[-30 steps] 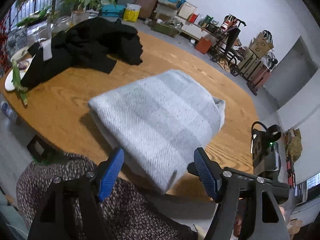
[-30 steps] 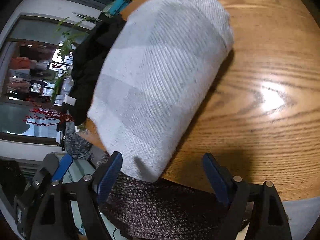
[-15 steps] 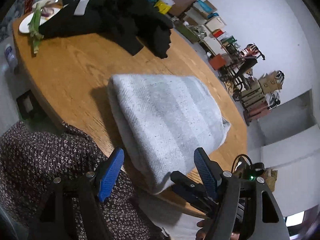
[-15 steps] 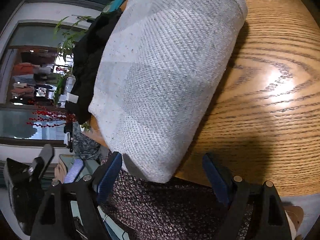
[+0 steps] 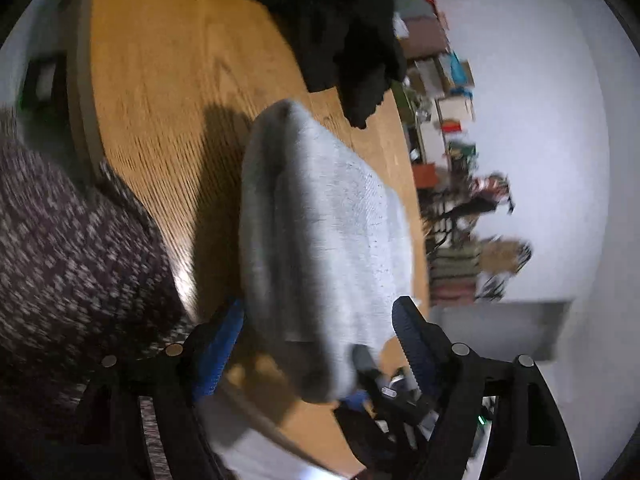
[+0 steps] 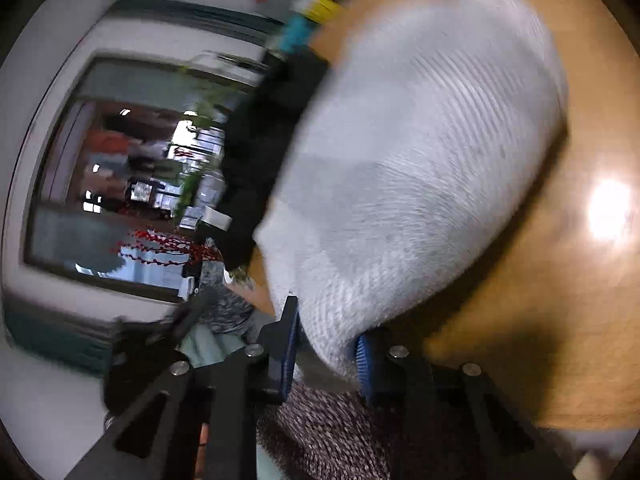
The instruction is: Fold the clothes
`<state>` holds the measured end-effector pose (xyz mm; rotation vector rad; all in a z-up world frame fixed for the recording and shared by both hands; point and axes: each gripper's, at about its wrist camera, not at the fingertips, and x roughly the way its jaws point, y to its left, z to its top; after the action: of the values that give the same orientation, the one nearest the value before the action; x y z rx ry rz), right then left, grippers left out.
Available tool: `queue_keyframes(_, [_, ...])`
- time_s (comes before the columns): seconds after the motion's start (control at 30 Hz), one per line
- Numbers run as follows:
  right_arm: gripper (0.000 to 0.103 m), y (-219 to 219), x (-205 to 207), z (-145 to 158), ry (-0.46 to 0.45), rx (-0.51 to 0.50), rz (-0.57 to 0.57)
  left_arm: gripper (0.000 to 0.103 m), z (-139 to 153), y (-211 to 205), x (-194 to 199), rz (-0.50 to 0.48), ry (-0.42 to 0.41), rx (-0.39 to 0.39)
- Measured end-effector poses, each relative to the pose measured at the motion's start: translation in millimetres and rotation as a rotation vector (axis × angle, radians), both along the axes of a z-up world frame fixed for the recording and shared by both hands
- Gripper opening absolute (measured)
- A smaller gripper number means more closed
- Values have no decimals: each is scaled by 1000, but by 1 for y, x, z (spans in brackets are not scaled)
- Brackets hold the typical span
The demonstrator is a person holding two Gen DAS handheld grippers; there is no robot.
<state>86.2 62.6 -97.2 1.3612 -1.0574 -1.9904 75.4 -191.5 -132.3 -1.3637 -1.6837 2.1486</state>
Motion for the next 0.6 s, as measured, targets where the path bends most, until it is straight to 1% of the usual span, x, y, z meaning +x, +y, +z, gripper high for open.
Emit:
queue_keyframes(0.07, [28, 1, -3, 17, 42, 9, -7, 78, -6, 1, -3, 23, -19, 25])
queue_keyframes(0.17, [28, 4, -7, 17, 16, -19, -13, 78, -18, 3, -3, 92, -41, 94])
queue_keyframes(0.23, [28, 7, -7, 15, 0, -38, -16, 80, -26, 6, -3, 136, -33, 160])
queue_keyframes(0.33, [28, 7, -10, 14, -12, -73, -26, 80, -38, 13, -7, 131, -19, 243])
queue_keyframes(0.43, [28, 6, -13, 17, -5, -86, -27, 82, -51, 20, -8, 137, -25, 300])
queue_keyframes(0.5, [28, 4, -15, 19, 1, -80, -19, 82, -54, 22, -8, 164, -17, 316])
queue_keyframes(0.6, [28, 4, -15, 20, 7, -79, -9, 82, -53, 23, -20, 177, -17, 283])
